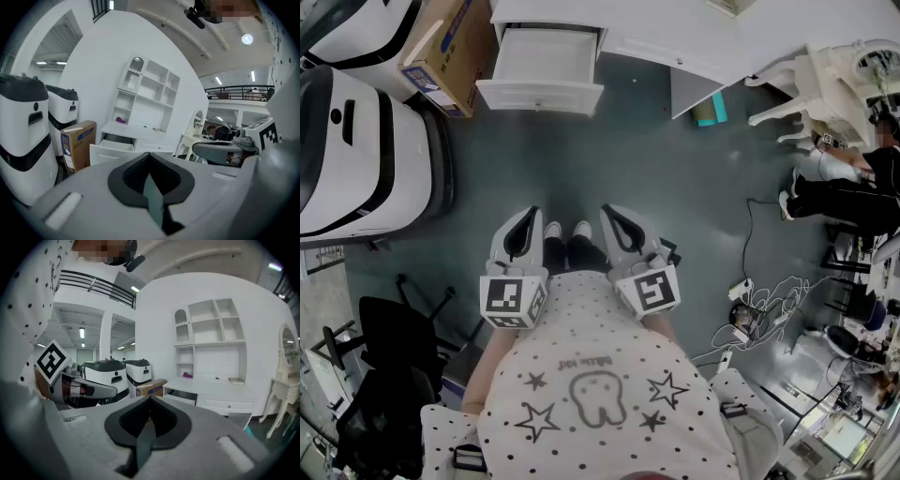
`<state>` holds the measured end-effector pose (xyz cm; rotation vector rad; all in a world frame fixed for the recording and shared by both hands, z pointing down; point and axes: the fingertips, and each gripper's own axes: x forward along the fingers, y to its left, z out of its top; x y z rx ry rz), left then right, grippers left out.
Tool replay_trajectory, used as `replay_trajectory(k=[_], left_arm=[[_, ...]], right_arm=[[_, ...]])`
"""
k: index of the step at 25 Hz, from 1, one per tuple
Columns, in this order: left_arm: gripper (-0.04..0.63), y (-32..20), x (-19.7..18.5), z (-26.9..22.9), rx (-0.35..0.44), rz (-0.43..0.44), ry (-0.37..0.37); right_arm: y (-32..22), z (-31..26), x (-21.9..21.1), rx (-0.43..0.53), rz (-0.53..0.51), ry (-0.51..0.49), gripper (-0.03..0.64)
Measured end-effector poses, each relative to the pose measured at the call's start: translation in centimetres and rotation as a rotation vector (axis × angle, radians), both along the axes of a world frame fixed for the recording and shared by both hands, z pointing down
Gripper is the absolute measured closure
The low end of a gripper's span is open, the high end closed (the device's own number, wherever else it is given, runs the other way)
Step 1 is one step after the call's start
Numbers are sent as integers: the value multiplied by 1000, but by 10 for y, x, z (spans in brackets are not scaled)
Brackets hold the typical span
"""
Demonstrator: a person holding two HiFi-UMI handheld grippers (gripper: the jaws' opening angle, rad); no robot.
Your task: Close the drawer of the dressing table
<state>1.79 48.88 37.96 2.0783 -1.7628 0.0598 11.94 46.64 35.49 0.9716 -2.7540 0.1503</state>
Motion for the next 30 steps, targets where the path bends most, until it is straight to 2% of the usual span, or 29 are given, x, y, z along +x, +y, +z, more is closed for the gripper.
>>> replay_trajectory(k=[14, 17, 23, 26, 30], left_arm=[[601, -3, 7, 5, 32, 9, 0], [601, -16, 22, 5, 46, 21, 1], [600, -27, 70, 9, 37, 114, 16], [600, -29, 71, 7, 47, 139, 14], [600, -34, 64, 3, 56, 135, 4]], right_arm=[[1, 12, 8, -9, 3, 8, 621], [-7, 9, 24, -4, 18, -5, 621], [-12, -2, 63, 26, 33, -59, 620], [-17, -1, 62, 6, 35, -96, 620], [-23, -1, 51, -10, 13, -98, 620]])
